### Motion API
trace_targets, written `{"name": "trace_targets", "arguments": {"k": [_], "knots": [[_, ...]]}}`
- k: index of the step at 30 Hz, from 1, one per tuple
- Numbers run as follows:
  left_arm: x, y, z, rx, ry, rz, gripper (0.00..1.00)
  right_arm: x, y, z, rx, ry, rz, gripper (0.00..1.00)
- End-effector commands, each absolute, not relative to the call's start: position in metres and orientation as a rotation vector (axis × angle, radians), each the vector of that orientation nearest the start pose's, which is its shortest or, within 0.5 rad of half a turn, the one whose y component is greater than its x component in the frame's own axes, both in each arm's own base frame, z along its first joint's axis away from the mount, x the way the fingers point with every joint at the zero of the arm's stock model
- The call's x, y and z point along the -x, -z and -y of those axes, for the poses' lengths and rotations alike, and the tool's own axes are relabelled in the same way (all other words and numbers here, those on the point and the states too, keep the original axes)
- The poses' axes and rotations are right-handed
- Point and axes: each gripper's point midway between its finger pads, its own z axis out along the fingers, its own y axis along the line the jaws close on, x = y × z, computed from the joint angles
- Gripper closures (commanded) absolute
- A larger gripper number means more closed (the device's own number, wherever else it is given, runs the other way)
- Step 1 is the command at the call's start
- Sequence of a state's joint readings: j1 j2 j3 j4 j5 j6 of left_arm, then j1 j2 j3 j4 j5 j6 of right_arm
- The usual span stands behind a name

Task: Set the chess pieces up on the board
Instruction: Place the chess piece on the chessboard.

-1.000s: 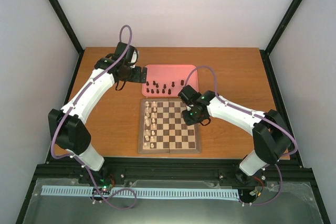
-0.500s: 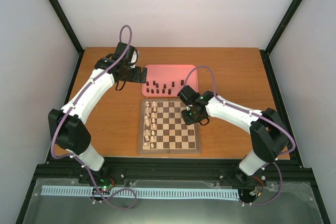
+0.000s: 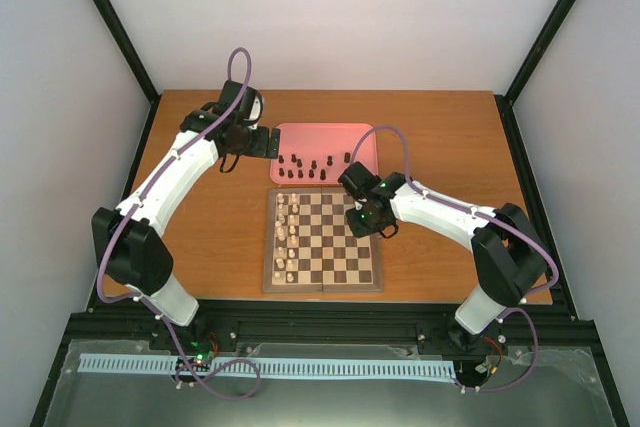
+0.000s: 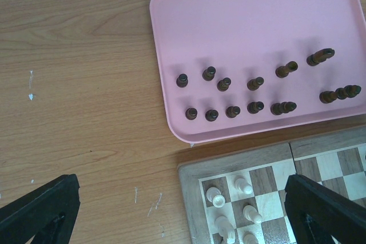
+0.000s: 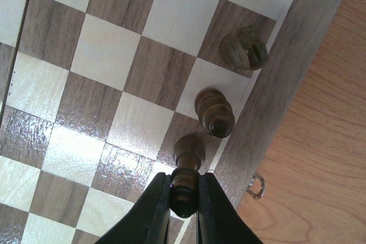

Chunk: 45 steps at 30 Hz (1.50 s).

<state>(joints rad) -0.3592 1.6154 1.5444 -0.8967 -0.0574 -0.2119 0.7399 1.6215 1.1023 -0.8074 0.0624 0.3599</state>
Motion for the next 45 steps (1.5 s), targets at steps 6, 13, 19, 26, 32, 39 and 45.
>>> {"name": "trace_targets", "arguments": {"k": [6, 13, 19, 26, 32, 39, 45], "knots": [[-0.400, -0.224, 0.142, -0.187, 0.150, -2.514, 0.00, -0.258, -0.062, -0.219, 0.552, -0.104, -2.867, 0.92], [-0.400, -0.222, 0.142, -0.189, 0.146, -2.520, 0.00, -0.255, -0.063, -0.218, 0.553, -0.107, -2.872, 0.81], [-0.400, -0.221, 0.142, -0.191, 0.145, -2.520, 0.00, -0.254, -0.066, -0.218, 0.554, -0.108, -2.874, 0.74], [-0.400, -0.220, 0.142, -0.191, 0.147, -2.525, 0.00, -0.258, -0.086, -0.218, 0.543, -0.125, -2.832, 0.56], [-0.400, -0.222, 0.142, -0.191, 0.145, -2.520, 0.00, -0.268, -0.123, -0.218, 0.527, -0.102, -2.788, 0.33], [-0.400, -0.226, 0.142, -0.191, 0.148, -2.512, 0.00, -0.329, -0.155, -0.216, 0.432, -0.155, -2.726, 0.29], [-0.400, -0.230, 0.142, -0.190, 0.150, -2.507, 0.00, -0.393, -0.137, -0.228, 0.447, -0.153, -2.742, 0.28]]}}
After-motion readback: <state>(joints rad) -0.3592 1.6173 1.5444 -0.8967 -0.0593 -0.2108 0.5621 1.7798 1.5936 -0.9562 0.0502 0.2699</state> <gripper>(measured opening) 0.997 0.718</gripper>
